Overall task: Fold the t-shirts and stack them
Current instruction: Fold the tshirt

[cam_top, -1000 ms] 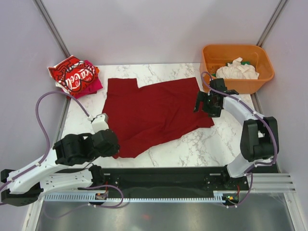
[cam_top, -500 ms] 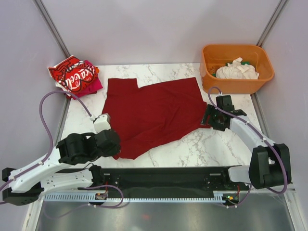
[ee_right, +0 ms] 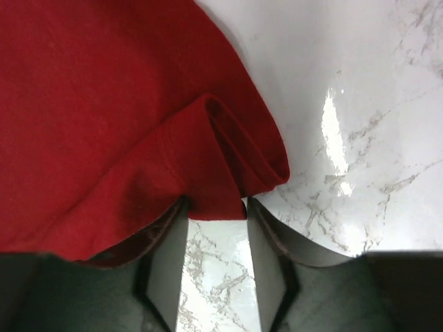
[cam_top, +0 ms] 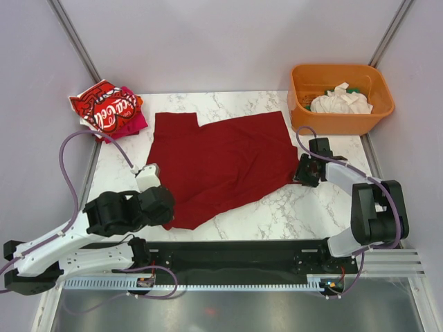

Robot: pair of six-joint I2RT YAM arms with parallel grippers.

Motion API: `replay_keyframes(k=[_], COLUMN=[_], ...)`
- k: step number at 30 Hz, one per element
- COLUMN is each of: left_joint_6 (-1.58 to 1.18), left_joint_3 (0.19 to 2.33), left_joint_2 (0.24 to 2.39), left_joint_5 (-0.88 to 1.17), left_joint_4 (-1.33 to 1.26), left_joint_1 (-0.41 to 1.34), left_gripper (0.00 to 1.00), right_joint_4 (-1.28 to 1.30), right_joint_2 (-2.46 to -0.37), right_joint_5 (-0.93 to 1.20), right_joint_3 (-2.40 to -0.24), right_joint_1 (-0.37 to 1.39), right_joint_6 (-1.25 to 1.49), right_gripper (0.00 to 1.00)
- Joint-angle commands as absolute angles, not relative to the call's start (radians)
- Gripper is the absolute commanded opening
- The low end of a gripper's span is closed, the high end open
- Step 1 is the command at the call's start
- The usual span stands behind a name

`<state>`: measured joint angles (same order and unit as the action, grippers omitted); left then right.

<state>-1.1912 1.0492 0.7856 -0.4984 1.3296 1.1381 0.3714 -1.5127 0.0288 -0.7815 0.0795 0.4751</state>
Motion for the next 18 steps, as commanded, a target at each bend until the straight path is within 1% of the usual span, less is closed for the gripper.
replay_keyframes(k=[1, 2, 3, 5, 7, 12, 16, 17, 18], left_joint_6=[-1.172, -1.173, -1.173, -1.170, -1.167, -1.169, -1.173, -1.173, -1.172], left_joint_3=[1.052, 1.055, 1.057, 1.063, 1.068, 1.075, 1.075, 1.077, 1.078], left_joint_2=[0.792, 0.792, 0.795, 0.802, 0.807, 0.819, 0.816, 0.816, 0.815], left_joint_5=[-0.537, -0.541, -0.543, -0.545, -0.545, -0.538, -0.535, -0.534, -0.532], left_joint_4=[1.313, 1.312, 1.312, 1.313, 1.313, 1.313, 1.312, 1.312, 1.312], left_joint_1=[1.131, 1.132, 1.132, 1.132, 1.131, 1.132, 1.132, 1.132, 1.132], left_gripper=[0.02, 0.02, 0.02, 0.02, 0.02, 0.02, 0.02, 0.02, 0.02], right_joint_4=[0.319, 0.321, 0.319, 0.319, 0.327, 0.377, 0.405, 0.411, 0.416], right_joint_2=[-1.528, -1.525, -1.525, -1.516, -1.494, -1.421, -1.352, -1.345, -1.341], right_joint_5=[0.031, 0.032, 0.032, 0.038, 0.046, 0.081, 0.072, 0.075, 0.083], right_joint_3=[-0.785, -0.784, -0.784, -0.778, -0.769, -0.736, -0.693, -0.690, -0.684], right_joint_1=[0.066, 0.063, 0.060, 0.052, 0.051, 0.051, 0.051, 0.051, 0.051], right_joint_6=[0.466, 0.465, 0.462, 0.459, 0.457, 0.454, 0.446, 0.443, 0.446], right_gripper=[0.45, 0.41, 0.35, 0.32, 0.26, 0.29, 0.28, 0.19, 0.14])
